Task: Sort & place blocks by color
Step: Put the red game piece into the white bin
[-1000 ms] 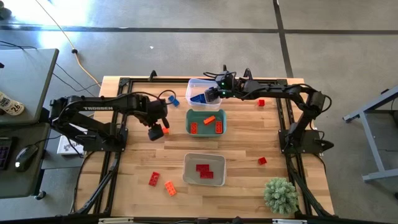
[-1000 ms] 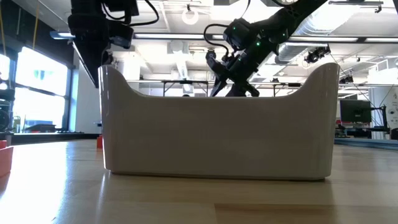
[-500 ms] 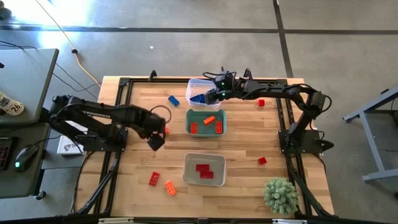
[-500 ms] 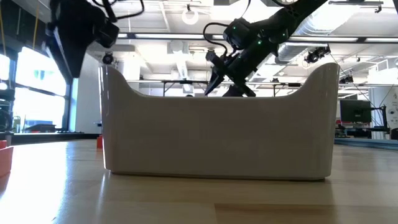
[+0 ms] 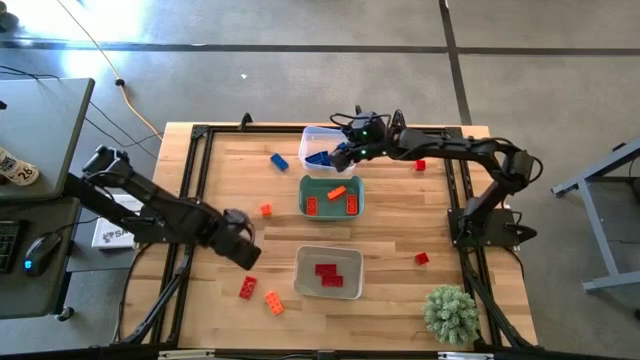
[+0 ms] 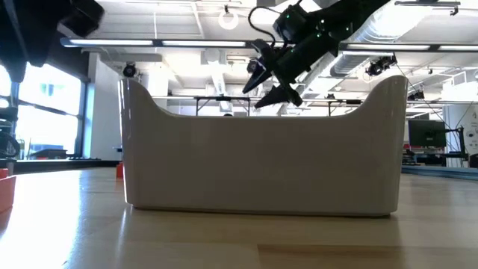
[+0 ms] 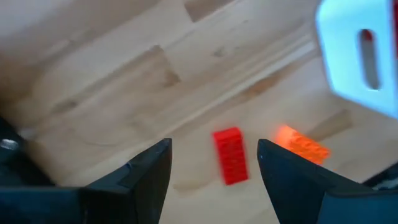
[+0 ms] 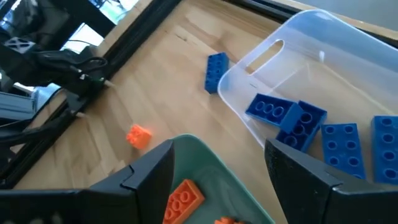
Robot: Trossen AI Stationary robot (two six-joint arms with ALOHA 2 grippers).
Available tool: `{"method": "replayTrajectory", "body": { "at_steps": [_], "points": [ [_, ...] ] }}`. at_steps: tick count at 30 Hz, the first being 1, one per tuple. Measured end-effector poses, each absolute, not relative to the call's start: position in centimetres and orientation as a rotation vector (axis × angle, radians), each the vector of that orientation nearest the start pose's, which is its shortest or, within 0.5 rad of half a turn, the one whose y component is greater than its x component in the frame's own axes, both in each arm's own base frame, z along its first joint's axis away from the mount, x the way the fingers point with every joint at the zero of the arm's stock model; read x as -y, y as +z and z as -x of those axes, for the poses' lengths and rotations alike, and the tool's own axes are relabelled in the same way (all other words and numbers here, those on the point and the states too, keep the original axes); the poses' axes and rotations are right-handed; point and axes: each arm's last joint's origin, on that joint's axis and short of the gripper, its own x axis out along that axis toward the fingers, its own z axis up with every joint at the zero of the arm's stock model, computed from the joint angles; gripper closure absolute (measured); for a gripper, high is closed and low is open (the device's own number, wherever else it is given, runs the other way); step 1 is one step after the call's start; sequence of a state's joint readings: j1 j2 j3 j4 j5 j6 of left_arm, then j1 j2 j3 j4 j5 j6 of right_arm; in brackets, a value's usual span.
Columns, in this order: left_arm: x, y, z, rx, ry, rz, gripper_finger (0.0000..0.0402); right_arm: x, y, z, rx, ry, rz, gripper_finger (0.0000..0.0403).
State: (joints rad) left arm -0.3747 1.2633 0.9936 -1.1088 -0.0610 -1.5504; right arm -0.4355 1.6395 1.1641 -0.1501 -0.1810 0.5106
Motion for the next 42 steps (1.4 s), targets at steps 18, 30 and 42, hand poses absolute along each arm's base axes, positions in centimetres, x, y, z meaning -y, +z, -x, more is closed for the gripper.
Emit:
{"method": "replayTrajectory", "body": {
  "at_steps": [18,30,42],
  "points": [
    [12.7,22.2,-20.6,-1.093,0.958,1.085,0.0177,13.1,25.8,-33.3,-0.534,-0.338,-0.648,0.0167],
    [14.4,17.9,-23.0,-1.135,1.042,1.091,0.0177,13.0,25.5,-33.1,-0.571,-0.336,-0.649,0.0167],
    [15.4,14.9,-24.2,-1.216,1.074,1.124,0.0177,12.9,25.3,-32.9,-0.608,-0.313,-0.651,0.0167]
  ]
}}
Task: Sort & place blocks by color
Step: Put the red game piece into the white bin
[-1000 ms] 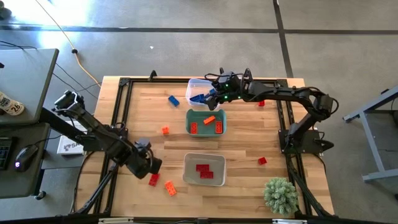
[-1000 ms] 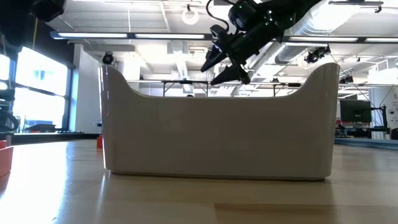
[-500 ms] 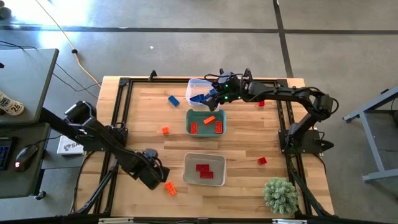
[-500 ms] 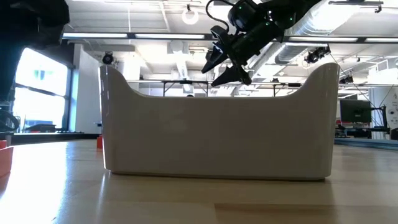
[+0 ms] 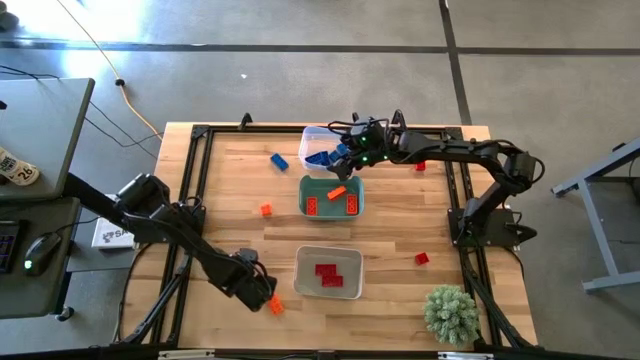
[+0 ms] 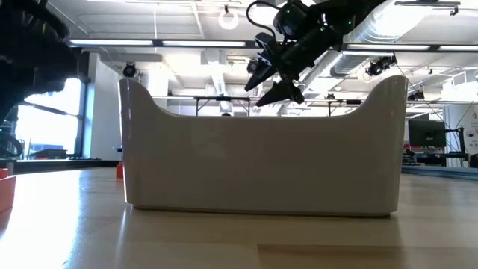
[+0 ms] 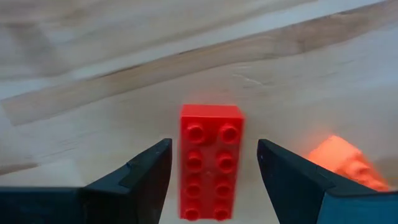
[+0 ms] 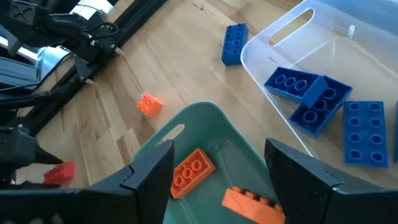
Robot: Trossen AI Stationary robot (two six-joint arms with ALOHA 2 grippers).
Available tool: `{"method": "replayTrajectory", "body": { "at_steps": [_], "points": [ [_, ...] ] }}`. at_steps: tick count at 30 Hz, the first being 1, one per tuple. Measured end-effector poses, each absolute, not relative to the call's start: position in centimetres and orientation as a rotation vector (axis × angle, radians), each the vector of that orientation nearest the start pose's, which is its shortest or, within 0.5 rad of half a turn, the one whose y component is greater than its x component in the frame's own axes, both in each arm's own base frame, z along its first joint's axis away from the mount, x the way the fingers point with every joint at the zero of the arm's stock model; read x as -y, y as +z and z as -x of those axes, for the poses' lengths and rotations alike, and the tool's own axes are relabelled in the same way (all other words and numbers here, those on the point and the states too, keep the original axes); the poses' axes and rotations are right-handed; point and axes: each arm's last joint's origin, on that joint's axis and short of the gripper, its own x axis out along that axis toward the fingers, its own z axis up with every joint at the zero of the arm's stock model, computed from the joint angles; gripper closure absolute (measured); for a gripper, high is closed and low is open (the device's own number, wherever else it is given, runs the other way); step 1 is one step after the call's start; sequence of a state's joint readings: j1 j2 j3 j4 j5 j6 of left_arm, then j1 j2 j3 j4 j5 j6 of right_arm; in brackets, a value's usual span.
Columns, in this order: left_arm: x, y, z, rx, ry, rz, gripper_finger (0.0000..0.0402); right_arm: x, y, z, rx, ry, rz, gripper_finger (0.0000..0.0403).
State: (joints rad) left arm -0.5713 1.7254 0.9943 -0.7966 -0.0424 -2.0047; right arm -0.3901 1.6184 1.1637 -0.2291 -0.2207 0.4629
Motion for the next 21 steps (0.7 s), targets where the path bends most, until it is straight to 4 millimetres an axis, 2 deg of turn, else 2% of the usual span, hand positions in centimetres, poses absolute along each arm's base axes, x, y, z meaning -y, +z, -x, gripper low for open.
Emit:
{"method": "replayTrajectory", "body": {
  "at_steps": [5,13,16,21],
  "points": [
    [15.7,13.7,-24.4,-1.297,1.083,1.105,0.0189,12.7,25.4,-32.7,-0.626,-0.299,-0.627,0.0167],
    [15.7,13.7,-24.5,-1.336,0.964,1.006,0.0291,12.3,26.6,-31.9,-0.619,-0.278,-0.607,0.0167],
    [15.4,14.1,-24.6,-1.311,0.924,0.956,0.0291,12.0,27.3,-31.1,-0.632,-0.277,-0.604,0.0167],
    [14.2,16.0,-24.7,-1.224,0.850,0.861,0.0291,11.4,28.7,-29.6,-0.644,-0.287,-0.626,0.0167]
  ]
}}
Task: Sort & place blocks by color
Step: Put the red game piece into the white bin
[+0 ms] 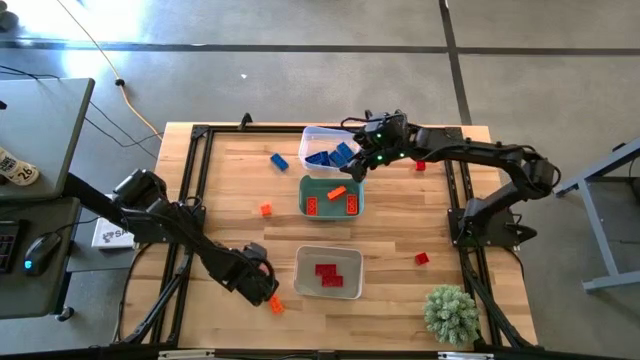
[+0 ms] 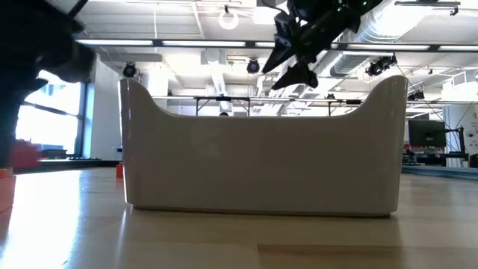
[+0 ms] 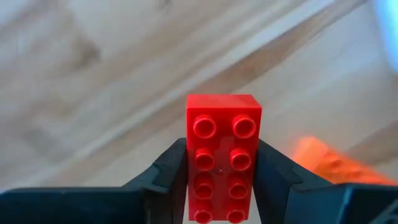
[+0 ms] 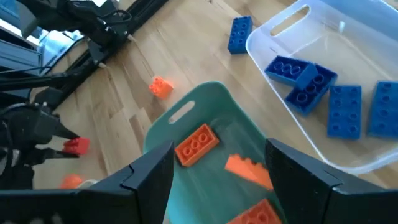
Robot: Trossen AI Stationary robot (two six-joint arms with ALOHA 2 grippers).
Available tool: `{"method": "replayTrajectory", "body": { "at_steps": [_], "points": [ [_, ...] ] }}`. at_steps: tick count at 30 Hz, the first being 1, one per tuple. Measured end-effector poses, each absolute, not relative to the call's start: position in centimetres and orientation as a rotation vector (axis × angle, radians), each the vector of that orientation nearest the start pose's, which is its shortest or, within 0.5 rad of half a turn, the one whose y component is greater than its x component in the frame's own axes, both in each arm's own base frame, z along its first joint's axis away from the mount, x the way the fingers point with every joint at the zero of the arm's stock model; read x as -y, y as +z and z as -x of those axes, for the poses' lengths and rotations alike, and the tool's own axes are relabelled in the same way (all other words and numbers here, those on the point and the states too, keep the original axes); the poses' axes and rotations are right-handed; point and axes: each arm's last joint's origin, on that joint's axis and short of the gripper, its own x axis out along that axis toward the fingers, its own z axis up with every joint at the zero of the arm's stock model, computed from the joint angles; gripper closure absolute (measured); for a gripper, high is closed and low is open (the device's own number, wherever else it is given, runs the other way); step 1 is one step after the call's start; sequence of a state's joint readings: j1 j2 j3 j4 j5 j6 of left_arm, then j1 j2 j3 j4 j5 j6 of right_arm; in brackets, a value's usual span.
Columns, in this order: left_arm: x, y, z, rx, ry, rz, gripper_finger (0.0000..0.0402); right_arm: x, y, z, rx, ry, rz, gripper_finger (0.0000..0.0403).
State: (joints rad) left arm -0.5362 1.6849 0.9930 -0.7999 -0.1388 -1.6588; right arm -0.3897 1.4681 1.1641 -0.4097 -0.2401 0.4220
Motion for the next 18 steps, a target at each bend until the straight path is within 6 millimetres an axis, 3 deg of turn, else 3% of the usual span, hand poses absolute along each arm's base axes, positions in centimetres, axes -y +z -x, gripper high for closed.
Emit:
{"method": "replayTrajectory", "body": {
  "at_steps": [11,18],
  "points": [
    [8.8,22.3,-24.9,-0.975,0.639,0.632,0.0291,8.5,31.4,-27.1,-0.649,-0.279,-0.744,0.0167],
    [6.1,25.2,-26.2,-0.834,0.416,0.445,0.0291,6.3,30.6,-26.2,-0.800,-0.353,-0.871,0.0167]
  ]
}}
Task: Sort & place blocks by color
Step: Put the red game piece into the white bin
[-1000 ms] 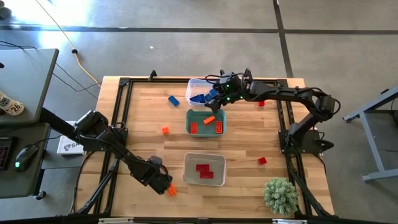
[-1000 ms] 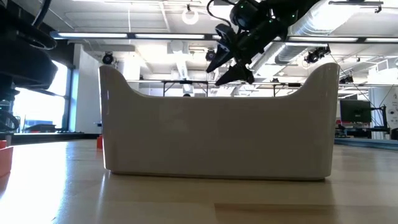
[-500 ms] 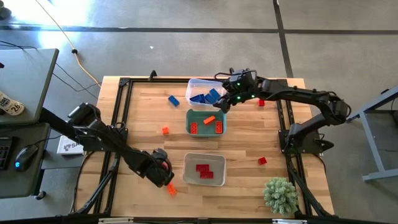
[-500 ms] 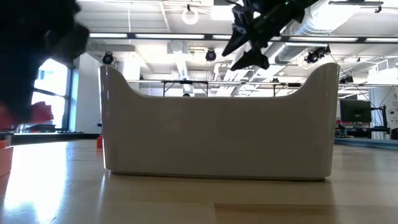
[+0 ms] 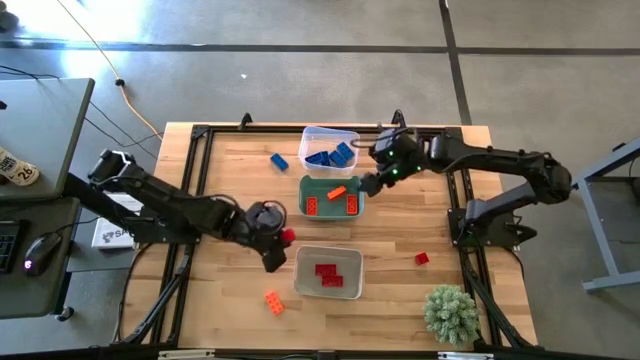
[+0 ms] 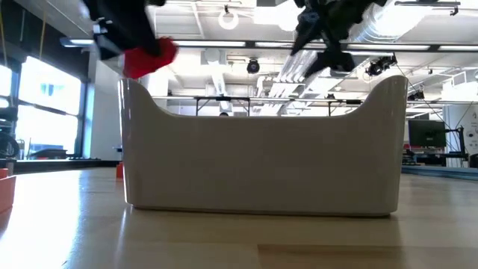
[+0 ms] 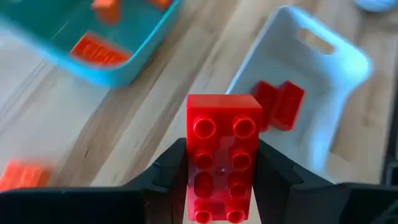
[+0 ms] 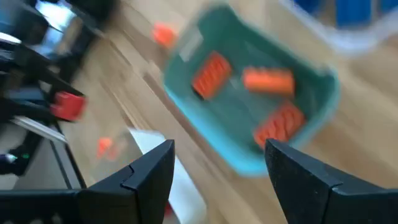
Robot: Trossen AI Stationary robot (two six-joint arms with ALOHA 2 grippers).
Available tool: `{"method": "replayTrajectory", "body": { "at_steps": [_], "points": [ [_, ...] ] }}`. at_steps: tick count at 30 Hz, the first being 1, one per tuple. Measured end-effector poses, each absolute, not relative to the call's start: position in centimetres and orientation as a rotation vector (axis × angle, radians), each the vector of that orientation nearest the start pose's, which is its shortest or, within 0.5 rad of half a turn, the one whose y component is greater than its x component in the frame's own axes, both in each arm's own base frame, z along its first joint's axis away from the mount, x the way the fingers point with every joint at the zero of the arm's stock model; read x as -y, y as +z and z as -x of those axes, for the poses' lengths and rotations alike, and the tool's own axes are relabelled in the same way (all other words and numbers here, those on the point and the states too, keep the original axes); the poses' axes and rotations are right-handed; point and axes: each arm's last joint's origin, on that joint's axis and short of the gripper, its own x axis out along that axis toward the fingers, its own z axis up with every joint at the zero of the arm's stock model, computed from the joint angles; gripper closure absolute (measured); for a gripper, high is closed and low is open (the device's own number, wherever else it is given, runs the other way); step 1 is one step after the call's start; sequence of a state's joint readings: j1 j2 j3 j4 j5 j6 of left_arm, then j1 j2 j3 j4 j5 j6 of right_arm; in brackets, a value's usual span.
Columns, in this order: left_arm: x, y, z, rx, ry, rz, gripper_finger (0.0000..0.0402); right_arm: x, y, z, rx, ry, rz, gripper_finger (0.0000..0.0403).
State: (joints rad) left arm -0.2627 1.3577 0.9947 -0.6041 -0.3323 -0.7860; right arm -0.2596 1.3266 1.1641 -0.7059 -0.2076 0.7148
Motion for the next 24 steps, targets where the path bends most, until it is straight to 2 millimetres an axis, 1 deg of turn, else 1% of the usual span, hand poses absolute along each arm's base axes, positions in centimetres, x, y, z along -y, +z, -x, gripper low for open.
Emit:
{"method": "replayTrajectory", "body": {
  "at_steps": [4,8,13,16,19,24],
  "points": [
    [5.3,26.1,-27.6,-0.760,0.245,0.379,0.0291,5.0,29.8,-25.8,-0.906,-0.437,-0.917,0.0167],
    [4.6,26.4,-28.9,-0.693,0.133,0.325,0.0291,3.5,29.3,-25.2,-0.991,-0.509,-0.936,0.0167],
    [4.2,26.4,-29.8,-0.650,0.024,0.205,0.0291,2.0,28.9,-24.6,-1.039,-0.634,-0.944,0.0167],
    [4.3,26.2,-30.3,-0.634,-0.071,0.158,0.0291,1.2,28.7,-24.2,-1.050,-0.744,-0.993,0.0167],
    [4.4,25.4,-30.6,-0.666,-0.122,0.077,0.0286,0.3,28.5,-23.5,-1.091,-0.838,-1.054,0.0167],
    [4.7,23.6,-31.5,-0.721,-0.130,0.046,0.0251,-1.2,28.1,-22.4,-1.203,-0.933,-1.053,0.0167]
  ]
}}
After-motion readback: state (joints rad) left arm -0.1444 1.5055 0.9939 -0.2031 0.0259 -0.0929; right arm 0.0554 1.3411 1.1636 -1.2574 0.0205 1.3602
